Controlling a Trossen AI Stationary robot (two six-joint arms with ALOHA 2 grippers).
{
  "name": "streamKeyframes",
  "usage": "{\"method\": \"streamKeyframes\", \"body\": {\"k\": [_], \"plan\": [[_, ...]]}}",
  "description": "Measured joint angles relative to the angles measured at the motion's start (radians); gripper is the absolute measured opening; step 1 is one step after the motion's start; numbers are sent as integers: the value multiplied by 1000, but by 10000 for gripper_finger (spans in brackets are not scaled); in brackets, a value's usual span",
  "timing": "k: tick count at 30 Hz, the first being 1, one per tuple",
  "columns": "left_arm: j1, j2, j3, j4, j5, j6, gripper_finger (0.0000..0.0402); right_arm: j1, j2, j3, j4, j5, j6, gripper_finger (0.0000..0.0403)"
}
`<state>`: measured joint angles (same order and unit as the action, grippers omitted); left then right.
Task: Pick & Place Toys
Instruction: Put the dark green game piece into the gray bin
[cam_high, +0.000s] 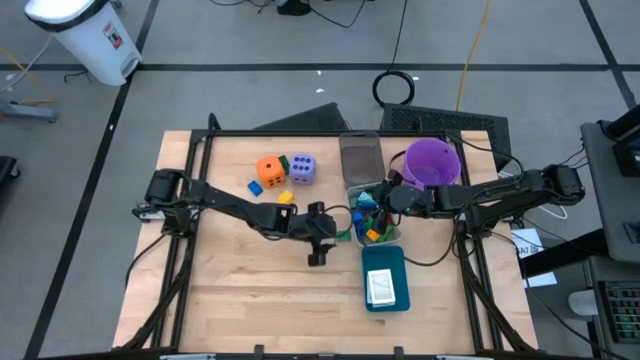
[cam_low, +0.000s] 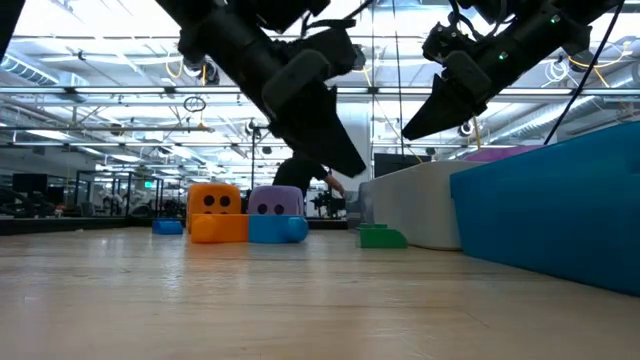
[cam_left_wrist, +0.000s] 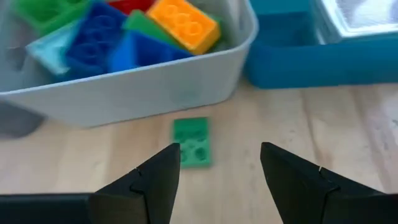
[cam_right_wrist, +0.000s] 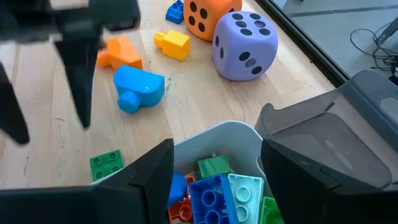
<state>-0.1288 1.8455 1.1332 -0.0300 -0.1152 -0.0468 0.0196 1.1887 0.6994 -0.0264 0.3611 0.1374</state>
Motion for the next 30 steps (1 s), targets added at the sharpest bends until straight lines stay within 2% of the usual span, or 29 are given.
{"method": "streamKeyframes", "body": {"k": [6,12,19,30], "plan": [[-1,75,0,110,29,27,230,0,0,0,0,0,0,213],[11,118,0,141,29,38,230,0,0,0,1,0,0,212],[17,136,1,167,119,34,230,0,0,0,4,0,0,212],[17,162,1,176,118,38,230,0,0,0,3,0,0,212]]}}
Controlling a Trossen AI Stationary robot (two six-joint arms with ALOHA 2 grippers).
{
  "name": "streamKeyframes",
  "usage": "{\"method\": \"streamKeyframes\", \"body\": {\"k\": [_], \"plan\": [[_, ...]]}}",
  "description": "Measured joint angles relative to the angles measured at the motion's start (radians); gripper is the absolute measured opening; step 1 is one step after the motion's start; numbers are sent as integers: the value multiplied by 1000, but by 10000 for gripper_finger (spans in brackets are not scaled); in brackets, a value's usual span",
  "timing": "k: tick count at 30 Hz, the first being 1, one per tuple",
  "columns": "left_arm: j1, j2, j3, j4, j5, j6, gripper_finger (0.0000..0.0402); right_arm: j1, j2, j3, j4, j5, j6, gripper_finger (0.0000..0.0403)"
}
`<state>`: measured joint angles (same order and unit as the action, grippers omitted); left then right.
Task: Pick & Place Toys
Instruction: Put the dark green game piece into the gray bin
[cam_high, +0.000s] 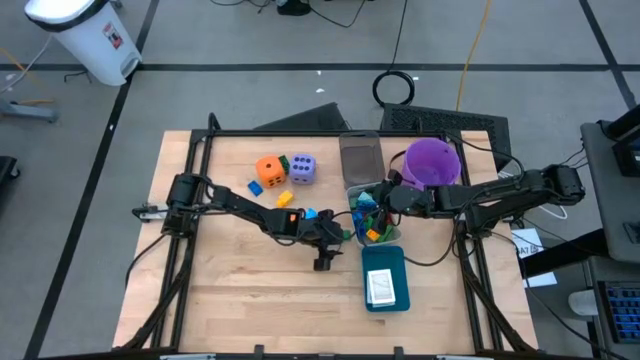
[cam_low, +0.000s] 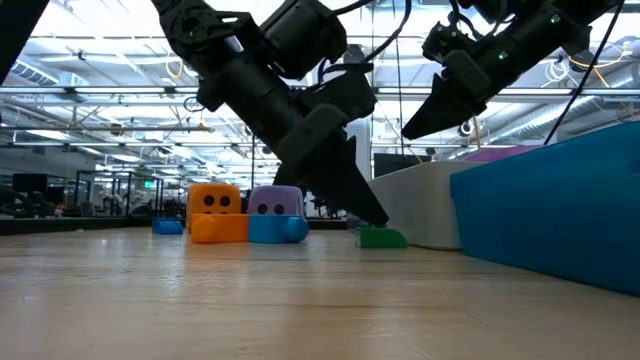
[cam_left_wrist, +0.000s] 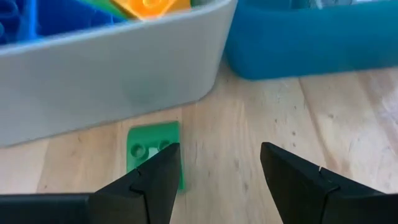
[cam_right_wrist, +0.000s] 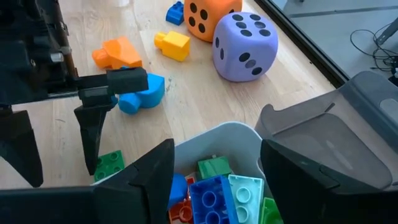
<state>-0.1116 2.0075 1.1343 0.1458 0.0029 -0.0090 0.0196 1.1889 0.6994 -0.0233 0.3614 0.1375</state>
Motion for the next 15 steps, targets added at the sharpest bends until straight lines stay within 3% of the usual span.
{"method": "streamKeyframes", "body": {"k": [6,15], "plan": [[0,-1,2,-40,-2,-3,230,0,0,0,-2,0,0,212],[0,-67,3,-304,-3,-62,230,0,0,0,-3,0,0,212]]}}
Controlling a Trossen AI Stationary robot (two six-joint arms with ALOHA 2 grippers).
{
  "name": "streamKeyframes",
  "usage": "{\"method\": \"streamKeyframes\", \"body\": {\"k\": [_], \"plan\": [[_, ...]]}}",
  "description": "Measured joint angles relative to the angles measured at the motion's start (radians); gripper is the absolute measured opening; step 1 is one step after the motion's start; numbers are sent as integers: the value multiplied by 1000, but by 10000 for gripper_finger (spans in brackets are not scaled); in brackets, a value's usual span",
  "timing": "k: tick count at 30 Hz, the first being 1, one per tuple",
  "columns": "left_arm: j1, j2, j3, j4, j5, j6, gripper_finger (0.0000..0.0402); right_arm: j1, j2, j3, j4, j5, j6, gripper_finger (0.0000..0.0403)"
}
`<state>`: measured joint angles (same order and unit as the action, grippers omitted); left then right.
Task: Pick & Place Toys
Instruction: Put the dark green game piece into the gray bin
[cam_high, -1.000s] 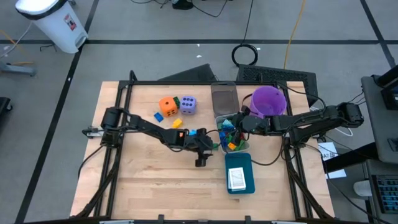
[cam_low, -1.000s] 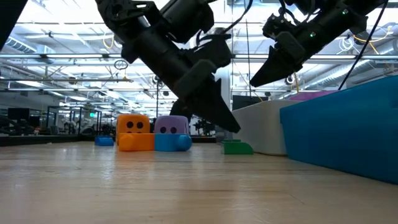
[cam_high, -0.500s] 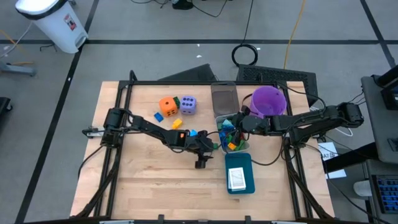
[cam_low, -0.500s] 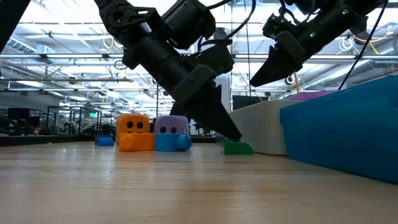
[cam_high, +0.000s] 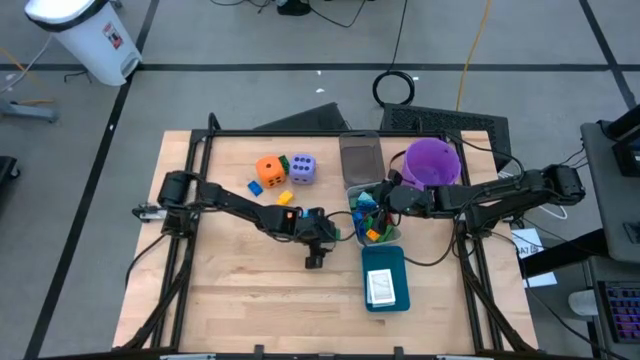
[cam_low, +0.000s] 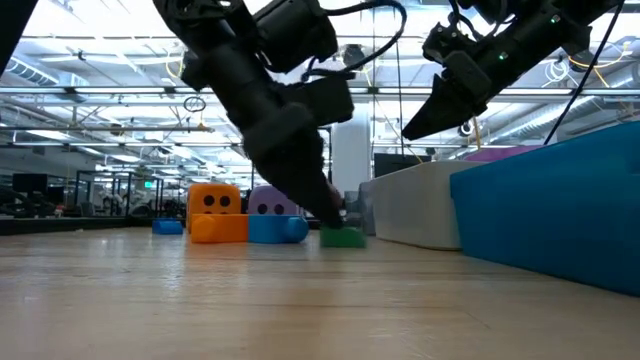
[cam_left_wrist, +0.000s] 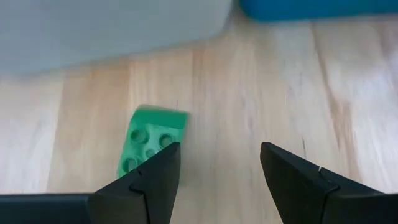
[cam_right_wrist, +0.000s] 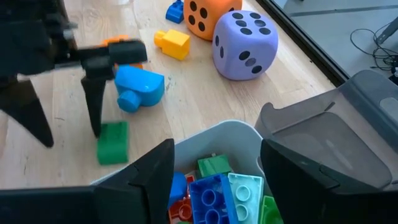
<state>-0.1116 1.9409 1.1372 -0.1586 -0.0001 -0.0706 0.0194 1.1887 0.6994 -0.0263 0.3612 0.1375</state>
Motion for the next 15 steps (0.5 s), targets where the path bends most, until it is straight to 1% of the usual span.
{"method": "streamKeyframes", "body": {"k": [5,8,12,15], "plan": [[-8,-69,-6,-85,4,-46,230,0,0,0,1,0,0,212],[-15,-105,-4,-88,-6,-24,230,0,0,0,2,0,0,212],[-15,-115,-3,-79,-72,106,230,0,0,0,1,0,0,212],[-14,-102,-2,-70,-133,115,230,0,0,0,0,0,0,212]]}}
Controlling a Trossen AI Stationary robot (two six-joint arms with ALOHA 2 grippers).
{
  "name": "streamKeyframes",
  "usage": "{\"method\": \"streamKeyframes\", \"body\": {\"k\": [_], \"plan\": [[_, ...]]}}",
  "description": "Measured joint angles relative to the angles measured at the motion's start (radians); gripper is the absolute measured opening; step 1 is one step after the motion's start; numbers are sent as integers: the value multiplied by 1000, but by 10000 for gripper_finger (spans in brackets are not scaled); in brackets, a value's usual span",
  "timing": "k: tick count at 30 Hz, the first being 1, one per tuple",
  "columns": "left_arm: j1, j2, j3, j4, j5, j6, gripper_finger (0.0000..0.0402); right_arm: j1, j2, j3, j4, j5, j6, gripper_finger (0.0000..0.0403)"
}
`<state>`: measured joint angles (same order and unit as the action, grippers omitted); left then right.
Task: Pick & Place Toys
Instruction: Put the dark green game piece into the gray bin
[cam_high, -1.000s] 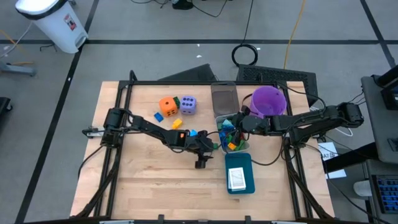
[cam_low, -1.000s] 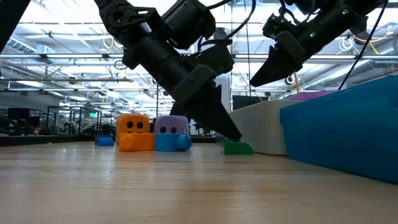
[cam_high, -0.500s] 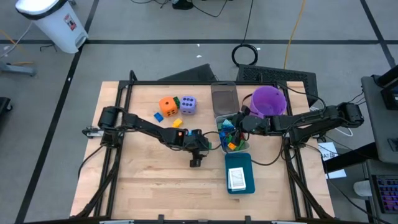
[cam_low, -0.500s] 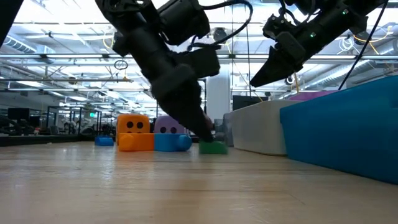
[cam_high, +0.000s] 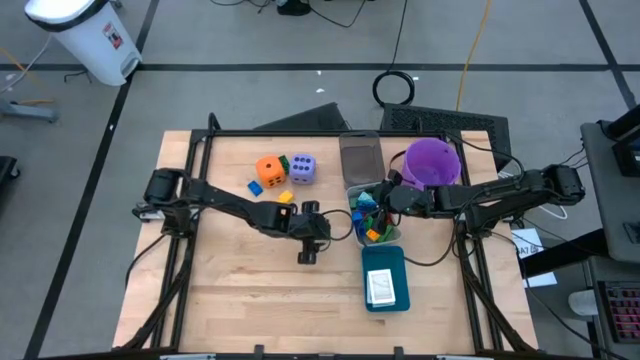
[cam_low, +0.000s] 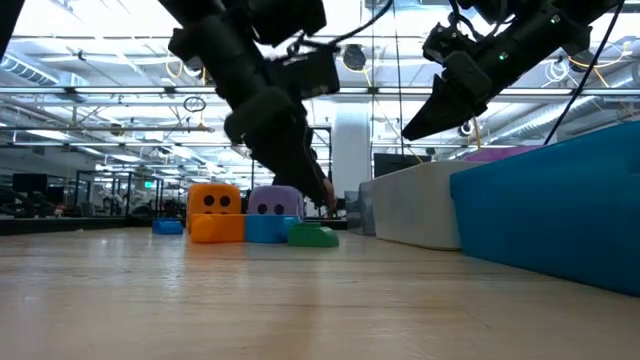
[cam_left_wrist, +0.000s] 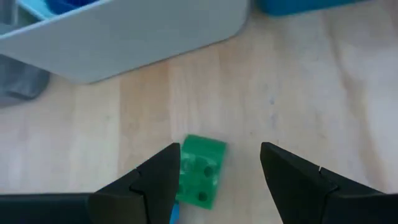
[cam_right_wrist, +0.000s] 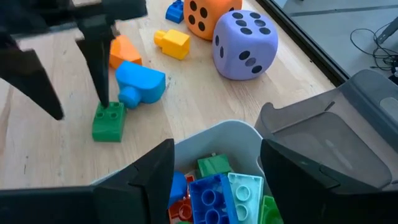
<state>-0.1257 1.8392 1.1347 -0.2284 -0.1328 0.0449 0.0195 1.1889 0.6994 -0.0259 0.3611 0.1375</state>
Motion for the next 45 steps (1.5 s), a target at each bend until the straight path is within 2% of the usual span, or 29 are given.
{"method": "streamKeyframes", "body": {"k": [11,17,24,31,34,39,45], "plan": [[31,113,4,46,-18,5,230,0,0,0,5,0,0,212],[35,111,3,50,-8,-63,230,0,0,0,6,0,0,212],[11,101,2,58,105,-152,230,0,0,0,3,0,0,212],[-4,65,-3,83,148,-104,230,0,0,0,2,0,0,212],[-6,36,-3,96,131,-47,230,0,0,0,3,0,0,212],[-2,22,-2,88,35,8,230,0,0,0,7,0,0,212],[1,61,-2,44,32,8,230,0,0,0,7,0,7,212]]}}
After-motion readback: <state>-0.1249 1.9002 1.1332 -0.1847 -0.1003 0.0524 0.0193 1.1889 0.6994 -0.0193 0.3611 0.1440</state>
